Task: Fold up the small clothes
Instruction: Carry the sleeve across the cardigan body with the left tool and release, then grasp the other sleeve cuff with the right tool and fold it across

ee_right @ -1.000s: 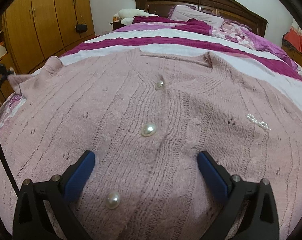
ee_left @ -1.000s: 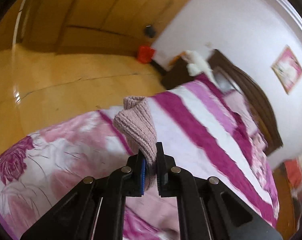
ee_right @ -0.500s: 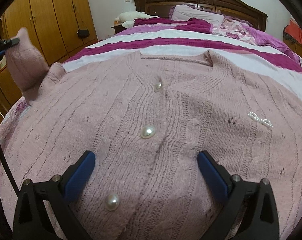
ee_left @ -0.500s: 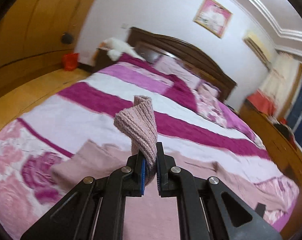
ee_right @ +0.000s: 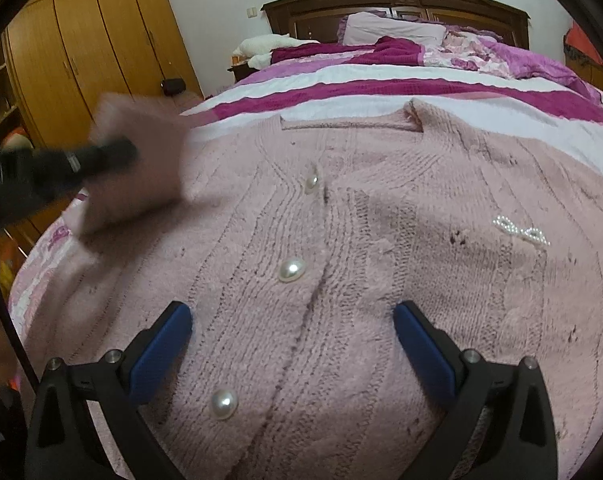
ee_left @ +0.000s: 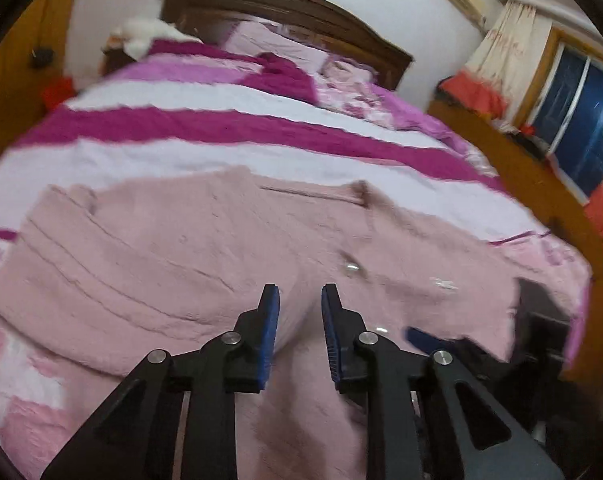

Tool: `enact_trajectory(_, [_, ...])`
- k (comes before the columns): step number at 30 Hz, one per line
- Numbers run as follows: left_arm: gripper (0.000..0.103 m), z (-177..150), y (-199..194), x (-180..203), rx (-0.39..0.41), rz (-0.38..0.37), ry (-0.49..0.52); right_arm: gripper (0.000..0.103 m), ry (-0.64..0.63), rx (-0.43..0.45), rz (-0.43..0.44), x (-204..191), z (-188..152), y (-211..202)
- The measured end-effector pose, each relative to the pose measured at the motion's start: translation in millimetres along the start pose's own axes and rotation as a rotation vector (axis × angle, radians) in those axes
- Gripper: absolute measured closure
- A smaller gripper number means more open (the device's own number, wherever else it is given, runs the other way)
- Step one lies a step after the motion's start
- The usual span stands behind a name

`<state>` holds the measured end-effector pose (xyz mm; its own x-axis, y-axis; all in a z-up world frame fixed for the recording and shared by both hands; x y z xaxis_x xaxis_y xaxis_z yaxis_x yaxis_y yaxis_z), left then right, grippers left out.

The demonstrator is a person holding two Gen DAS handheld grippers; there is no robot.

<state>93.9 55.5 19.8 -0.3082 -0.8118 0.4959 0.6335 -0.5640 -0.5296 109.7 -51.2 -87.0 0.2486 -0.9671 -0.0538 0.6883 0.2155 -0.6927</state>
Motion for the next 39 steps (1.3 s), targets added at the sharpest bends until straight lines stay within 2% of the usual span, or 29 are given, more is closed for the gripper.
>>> enact_trajectory(2, [0.096, 7, -22, -3, 0.06, -0.045, -0.055, 0.0, 0.011, -0.001, 0.015, 2, 1, -1])
enact_trajectory(4, [0.095, 14, -52, -20, 0.141, -0.007, -0.107, 0.002, 0.035, 0.013, 0.06, 2, 3, -8])
enact_trajectory(6, [0.094, 17, -76, -40, 0.198, 0.032, -0.128, 0.012, 0.099, -0.002, 0.144, 3, 8, -16])
enact_trajectory(7, [0.094, 18, -83, -48, 0.219, 0.047, -0.135, 0.021, 0.16, -0.034, 0.205, 1, 12, -19])
enact_trajectory(8, [0.094, 21, -89, -60, 0.233, 0.071, -0.154, 0.024, 0.195, -0.062, 0.247, -4, 15, -19])
enact_trajectory(11, [0.094, 21, -97, -90, 0.238, 0.09, -0.242, 0.026, 0.269, -0.128, 0.292, -16, 22, -12])
enact_trajectory(13, [0.094, 17, -96, -99, 0.233, 0.101, -0.261, 0.026, 0.301, -0.173, 0.265, -23, 23, 4])
enact_trajectory(16, [0.094, 11, -87, -101, 0.201, 0.114, -0.265, 0.026, 0.292, -0.193, 0.139, -26, 32, 17])
enact_trajectory(18, [0.094, 8, -84, -98, 0.185, 0.116, -0.257, 0.027, 0.253, -0.139, -0.007, -20, 43, 7])
enact_trajectory(19, [0.094, 8, -82, -96, 0.18, 0.113, -0.255, 0.027, 0.226, -0.081, -0.089, -15, 51, -5])
enact_trajectory(20, [0.094, 8, -80, -94, 0.176, 0.107, -0.254, 0.027, 0.208, -0.034, -0.127, -12, 58, -15])
enact_trajectory(22, [0.094, 9, -77, -89, 0.171, 0.096, -0.25, 0.026, 0.189, 0.023, -0.121, -15, 66, -30])
enact_trajectory(23, [0.094, 10, -77, -87, 0.172, 0.091, -0.247, 0.026, 0.177, -0.001, -0.055, -26, 66, -29])
enact_trajectory(25, [0.094, 12, -72, -82, 0.17, 0.086, -0.242, 0.026, 0.159, -0.108, 0.039, -44, 61, -11])
enact_trajectory(27, [0.094, 13, -72, -78, 0.17, 0.084, -0.231, 0.026, 0.214, -0.256, 0.038, -45, 46, 21])
enact_trajectory(28, [0.094, 14, -73, -76, 0.172, 0.086, -0.225, 0.026, 0.243, -0.29, 0.023, -42, 41, 32])
enact_trajectory(30, [0.094, 15, -76, -75, 0.181, 0.093, -0.215, 0.027, 0.267, -0.276, 0.02, -44, 43, 48])
enact_trajectory(31, [0.094, 17, -78, -75, 0.185, 0.09, -0.216, 0.035, 0.251, -0.264, 0.017, -48, 47, 50])
enact_trajectory(32, [0.094, 18, -79, -75, 0.188, 0.085, -0.221, 0.065, 0.222, -0.259, 0.03, -54, 50, 51])
enact_trajectory(34, [0.094, 21, -79, -76, 0.192, 0.072, -0.235, 0.093, 0.164, -0.269, 0.049, -65, 55, 53])
enact_trajectory(39, [0.094, 28, -84, -79, 0.21, 0.053, -0.261, 0.094, 0.117, -0.187, 0.078, -61, 65, 29])
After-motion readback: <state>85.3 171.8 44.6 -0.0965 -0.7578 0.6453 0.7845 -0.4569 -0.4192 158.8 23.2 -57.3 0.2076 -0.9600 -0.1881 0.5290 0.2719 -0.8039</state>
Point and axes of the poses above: each gripper's, at about its wrist camera, not at the fingertips, and y roughly the way its jaws point, x to its right, z to its top, the point moved 10 cm from there along y, roughly the way its jaws point, and after that the axes turned 12 degrees about -z, right-handed, at the moved point
